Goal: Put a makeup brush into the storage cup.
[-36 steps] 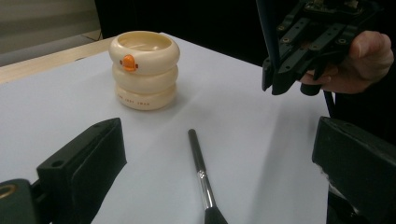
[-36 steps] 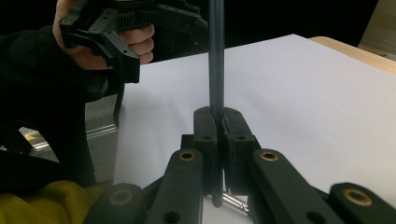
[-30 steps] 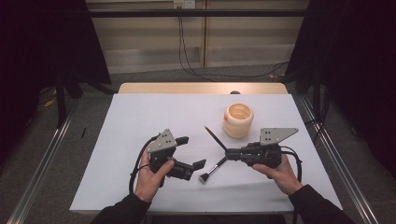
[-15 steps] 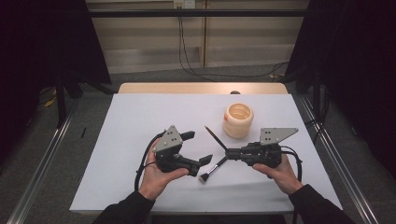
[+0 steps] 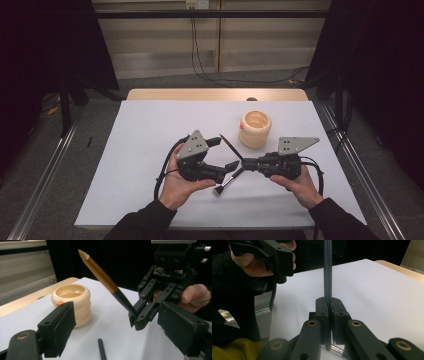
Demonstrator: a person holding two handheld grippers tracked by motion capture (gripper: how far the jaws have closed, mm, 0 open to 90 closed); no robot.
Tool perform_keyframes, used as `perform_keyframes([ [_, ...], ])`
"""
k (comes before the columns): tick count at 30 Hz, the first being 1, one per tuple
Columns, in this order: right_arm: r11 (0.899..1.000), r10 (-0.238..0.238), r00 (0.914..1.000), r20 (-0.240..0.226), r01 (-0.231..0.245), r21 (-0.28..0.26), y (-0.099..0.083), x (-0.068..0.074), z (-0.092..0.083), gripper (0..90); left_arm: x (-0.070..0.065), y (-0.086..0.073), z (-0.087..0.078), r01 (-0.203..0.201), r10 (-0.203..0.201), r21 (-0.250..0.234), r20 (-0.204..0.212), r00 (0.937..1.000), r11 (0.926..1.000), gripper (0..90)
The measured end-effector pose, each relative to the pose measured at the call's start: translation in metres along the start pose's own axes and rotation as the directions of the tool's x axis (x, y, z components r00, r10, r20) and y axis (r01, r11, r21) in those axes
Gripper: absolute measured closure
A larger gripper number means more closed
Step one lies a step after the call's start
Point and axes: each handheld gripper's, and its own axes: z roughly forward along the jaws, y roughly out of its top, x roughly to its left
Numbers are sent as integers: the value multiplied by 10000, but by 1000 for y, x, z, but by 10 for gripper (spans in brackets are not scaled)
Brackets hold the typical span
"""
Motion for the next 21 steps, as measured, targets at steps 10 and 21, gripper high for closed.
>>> perform_keyframes([
  [10,10000,13,10000,16,-13,-34,-1,-1,-1,859,6,4,1,223,-224,-279,-40,9997,9994,260],
  [21,9999,62,10000,22,-62,137,-5,-2,3,859,6,4,-6,178,-180,-580,-20,9998,9982,455],
])
